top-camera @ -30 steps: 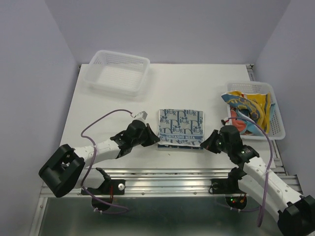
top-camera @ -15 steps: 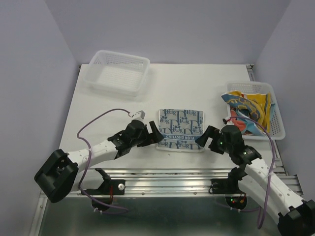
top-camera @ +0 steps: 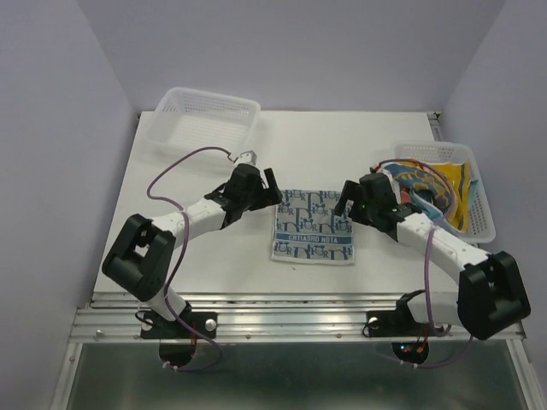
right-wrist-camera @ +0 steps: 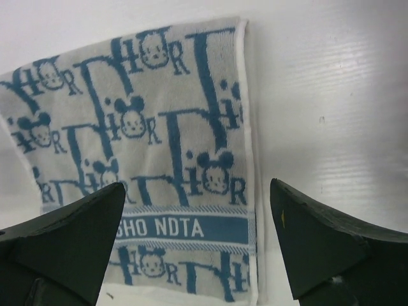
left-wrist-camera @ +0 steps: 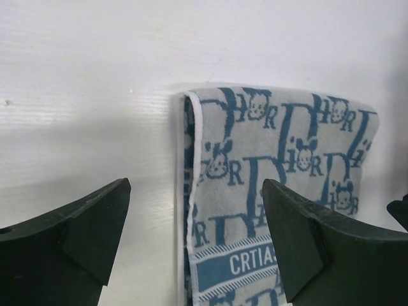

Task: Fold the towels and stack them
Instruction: Fold the towel

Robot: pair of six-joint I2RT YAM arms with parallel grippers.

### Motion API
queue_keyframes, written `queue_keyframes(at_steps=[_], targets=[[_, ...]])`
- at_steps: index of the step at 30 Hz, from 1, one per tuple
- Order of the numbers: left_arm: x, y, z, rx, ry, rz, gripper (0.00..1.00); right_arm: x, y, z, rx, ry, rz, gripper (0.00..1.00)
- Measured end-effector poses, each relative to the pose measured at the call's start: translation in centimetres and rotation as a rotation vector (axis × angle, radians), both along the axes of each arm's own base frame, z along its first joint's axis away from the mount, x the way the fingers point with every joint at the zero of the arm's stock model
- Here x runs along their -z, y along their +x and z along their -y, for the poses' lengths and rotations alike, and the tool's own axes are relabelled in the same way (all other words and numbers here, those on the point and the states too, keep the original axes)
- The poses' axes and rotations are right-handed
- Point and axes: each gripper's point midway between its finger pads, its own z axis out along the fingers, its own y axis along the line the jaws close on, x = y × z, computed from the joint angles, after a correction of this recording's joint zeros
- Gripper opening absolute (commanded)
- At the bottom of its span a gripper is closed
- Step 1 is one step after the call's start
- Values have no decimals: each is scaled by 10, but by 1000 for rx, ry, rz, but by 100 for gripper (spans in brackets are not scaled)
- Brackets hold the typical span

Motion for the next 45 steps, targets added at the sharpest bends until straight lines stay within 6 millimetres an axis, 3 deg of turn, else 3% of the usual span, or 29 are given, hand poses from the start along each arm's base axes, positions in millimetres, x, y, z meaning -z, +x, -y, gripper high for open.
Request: queue_keyframes(at_steps=[3,9,14,19,23,26,27,28,30,38,42,45], targets=[[14,17,-4,3,36,-20,91,8,19,2,15,-57,-17,100],[32,25,9,75,59,-51,79,20,49,14,58,-116,-28,91],[46,40,19,107,56,-73,68,30,70,22,75,-142,-42,71],[63,52,16,111,56,-104,50,42,84,32,89,-143,-61,63],[62,62,20,122,41,-98,41,53,90,40,89,-142,-78,55],[66,65,27,146,28,-103,34,59,94,38,75,-138,-86,43],[68,65,28,149,27,-107,31,61,95,36,67,-136,-89,39],[69,65,29,153,23,-107,15,63,96,35,62,-132,-92,36],[69,66,31,160,21,-106,0,66,96,33,52,-128,-97,30],[70,65,34,174,12,-112,0,64,101,23,6,-94,-75,3],[64,61,32,175,-1,-88,0,55,102,19,-12,-77,-55,1],[48,52,29,180,-27,-53,0,34,102,17,-25,-59,-5,1]])
